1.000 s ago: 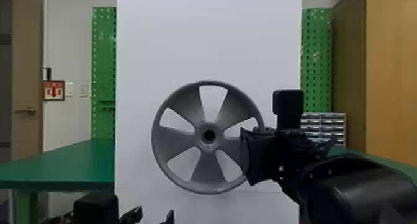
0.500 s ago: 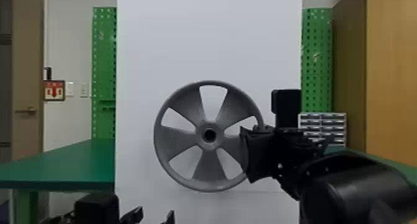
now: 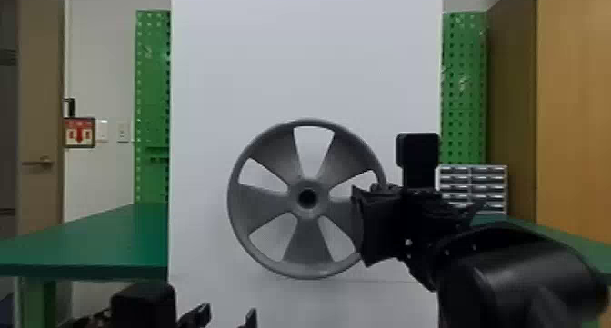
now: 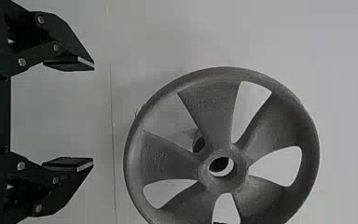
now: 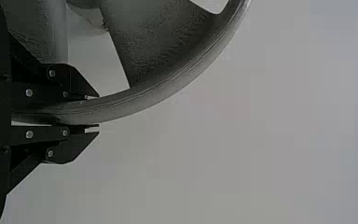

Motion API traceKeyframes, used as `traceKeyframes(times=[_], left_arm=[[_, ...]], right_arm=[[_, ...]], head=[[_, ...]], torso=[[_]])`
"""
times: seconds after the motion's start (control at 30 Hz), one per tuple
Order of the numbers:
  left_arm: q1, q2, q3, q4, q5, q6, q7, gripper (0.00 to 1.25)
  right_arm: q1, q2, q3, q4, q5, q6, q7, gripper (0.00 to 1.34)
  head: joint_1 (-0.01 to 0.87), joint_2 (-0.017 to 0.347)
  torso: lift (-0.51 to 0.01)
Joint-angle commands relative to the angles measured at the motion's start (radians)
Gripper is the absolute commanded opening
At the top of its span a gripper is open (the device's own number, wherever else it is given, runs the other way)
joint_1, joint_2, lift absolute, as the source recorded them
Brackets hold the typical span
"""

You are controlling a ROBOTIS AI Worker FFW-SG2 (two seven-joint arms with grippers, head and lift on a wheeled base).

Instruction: Hold the wheel and insert it

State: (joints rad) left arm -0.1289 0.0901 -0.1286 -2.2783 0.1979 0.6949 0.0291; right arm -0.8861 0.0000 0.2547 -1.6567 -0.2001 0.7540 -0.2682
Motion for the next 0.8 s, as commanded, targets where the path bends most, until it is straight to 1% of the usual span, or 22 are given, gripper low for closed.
traceKeyframes(times=[0.0,0.4,0.77], left_arm=[[0.000,-0.001,0.000,0.000,0.000,0.000,0.000,0.73],[-0.002,0.000,0.000,0.000,0.002,0.000,0.000,0.73],[-0.003,-0.001,0.001,0.002,0.002,0.000,0.000,0.73]], right_arm=[[-0.008,0.001,0.001,0.012,0.001,-0.005,0.001,0.18],[-0.019,0.001,-0.003,0.046,0.002,-0.019,0.001,0.18],[-0.034,0.001,0.006,0.080,-0.024,-0.030,0.001,0.18]], head=[[0.003,0.074],[0.003,0.074],[0.003,0.074]], torso=[[-0.483],[-0.483],[-0.483]])
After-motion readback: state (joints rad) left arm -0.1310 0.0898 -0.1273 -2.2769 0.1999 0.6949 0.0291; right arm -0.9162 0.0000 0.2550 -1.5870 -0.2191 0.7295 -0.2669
